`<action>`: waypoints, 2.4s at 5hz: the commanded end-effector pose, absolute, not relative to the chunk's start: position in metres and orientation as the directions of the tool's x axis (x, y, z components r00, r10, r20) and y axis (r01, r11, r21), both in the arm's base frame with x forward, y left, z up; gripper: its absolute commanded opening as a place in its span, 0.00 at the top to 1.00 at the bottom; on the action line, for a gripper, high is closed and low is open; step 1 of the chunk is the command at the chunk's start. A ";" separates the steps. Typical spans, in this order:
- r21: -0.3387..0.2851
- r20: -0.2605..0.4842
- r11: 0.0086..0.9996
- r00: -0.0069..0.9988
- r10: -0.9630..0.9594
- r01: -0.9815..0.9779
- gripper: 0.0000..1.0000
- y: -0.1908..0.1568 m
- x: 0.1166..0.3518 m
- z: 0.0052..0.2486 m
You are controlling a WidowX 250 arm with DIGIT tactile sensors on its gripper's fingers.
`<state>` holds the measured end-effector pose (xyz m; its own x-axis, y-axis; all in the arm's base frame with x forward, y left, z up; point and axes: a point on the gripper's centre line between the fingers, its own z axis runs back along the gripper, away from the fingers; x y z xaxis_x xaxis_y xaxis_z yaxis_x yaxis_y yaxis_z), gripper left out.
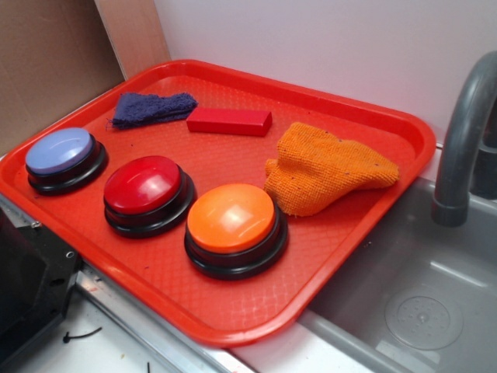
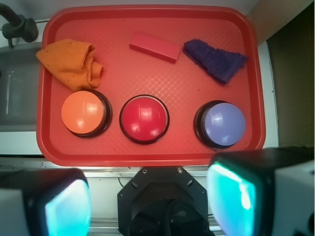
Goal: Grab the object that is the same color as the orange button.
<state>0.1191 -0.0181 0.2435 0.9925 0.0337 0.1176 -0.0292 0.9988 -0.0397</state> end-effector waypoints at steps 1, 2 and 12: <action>-0.040 0.118 0.999 0.992 0.034 -0.029 0.00 -0.018 0.119 0.244; -0.069 0.127 0.984 0.980 -0.156 0.166 0.00 -0.024 0.135 0.237; -0.167 -0.014 0.634 0.641 -0.767 0.755 0.06 -0.154 0.277 0.037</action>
